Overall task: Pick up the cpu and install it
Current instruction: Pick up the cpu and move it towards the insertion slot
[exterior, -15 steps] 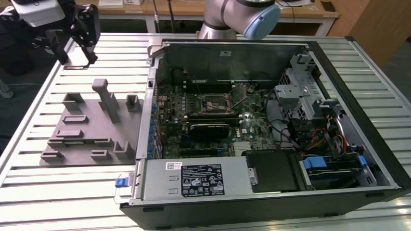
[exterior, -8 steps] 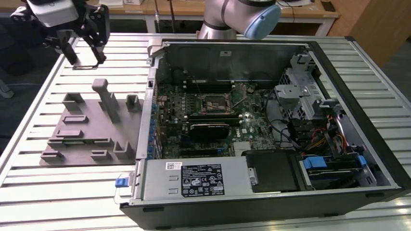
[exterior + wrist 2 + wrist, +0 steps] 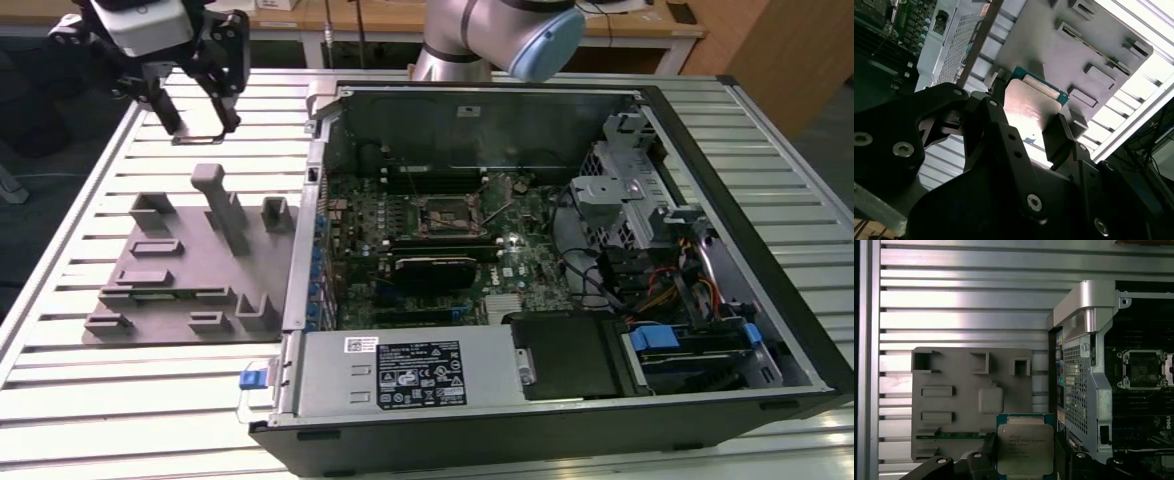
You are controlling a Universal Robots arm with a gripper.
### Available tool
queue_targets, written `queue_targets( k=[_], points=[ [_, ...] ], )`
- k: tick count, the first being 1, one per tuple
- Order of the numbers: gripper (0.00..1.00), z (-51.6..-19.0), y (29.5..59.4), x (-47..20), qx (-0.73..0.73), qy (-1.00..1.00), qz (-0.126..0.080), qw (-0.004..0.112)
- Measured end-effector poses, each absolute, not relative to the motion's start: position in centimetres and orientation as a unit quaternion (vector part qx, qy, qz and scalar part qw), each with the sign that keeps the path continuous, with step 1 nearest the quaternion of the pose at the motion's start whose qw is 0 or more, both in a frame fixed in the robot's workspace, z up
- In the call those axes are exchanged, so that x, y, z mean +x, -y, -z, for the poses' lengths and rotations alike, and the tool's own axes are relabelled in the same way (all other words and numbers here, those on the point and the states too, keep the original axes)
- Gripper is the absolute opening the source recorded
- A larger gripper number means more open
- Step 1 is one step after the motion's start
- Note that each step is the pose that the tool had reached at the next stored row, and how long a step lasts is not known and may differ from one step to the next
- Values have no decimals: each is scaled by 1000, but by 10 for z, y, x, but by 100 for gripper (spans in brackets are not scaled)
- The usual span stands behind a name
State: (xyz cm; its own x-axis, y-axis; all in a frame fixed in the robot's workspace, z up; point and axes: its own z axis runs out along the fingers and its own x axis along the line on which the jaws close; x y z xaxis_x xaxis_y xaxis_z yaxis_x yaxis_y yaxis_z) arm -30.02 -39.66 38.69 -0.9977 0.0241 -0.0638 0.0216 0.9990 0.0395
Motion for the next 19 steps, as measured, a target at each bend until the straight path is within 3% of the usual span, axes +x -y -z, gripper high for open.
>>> queue_targets(
  k=[19],
  points=[
    [55, -387, 397, -257, 11, -999, -19, 32]
  ],
)
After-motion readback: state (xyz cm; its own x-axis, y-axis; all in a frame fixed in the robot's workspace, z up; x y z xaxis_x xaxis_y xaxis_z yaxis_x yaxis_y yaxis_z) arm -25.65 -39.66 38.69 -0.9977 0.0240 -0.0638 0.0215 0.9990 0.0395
